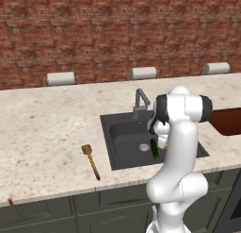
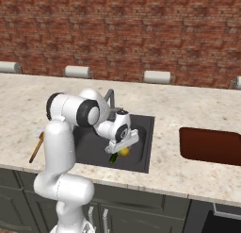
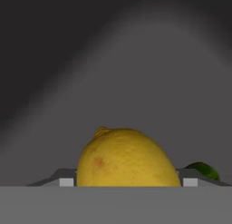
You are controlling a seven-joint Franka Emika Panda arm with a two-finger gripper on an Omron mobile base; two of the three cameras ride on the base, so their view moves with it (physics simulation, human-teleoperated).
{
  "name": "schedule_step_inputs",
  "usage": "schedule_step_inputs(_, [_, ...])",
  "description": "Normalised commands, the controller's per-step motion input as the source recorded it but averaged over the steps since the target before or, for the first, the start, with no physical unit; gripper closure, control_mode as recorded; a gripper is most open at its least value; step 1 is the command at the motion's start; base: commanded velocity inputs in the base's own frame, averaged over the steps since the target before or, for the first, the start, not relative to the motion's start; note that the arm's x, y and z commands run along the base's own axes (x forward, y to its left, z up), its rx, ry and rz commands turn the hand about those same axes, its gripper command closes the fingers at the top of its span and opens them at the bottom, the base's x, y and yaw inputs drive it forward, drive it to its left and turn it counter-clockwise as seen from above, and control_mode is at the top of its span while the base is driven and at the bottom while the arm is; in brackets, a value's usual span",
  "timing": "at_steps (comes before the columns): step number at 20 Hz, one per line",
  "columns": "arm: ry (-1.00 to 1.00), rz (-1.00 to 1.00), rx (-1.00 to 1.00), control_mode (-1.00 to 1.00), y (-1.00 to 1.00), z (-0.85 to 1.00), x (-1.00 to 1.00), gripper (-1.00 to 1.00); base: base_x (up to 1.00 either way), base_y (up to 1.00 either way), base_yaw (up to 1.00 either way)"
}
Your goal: Pick up all produce items and place them in the sink. Turn on the sink faucet to wash them. Then turn the sink off and put them in the tray.
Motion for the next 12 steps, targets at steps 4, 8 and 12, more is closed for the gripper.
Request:
schedule_step_inputs(4, [-0.08,0.01,0.0,-1.0,-0.05,1.0,-0.33,1.0,0.0,0.0,0.0])
schedule_step_inputs(8, [-0.08,0.07,0.0,-1.0,-0.06,1.0,-0.37,1.0,0.0,0.0,0.0])
schedule_step_inputs(12, [-0.06,0.12,0.0,-1.0,-0.15,1.0,-0.42,1.0,0.0,0.0,0.0])
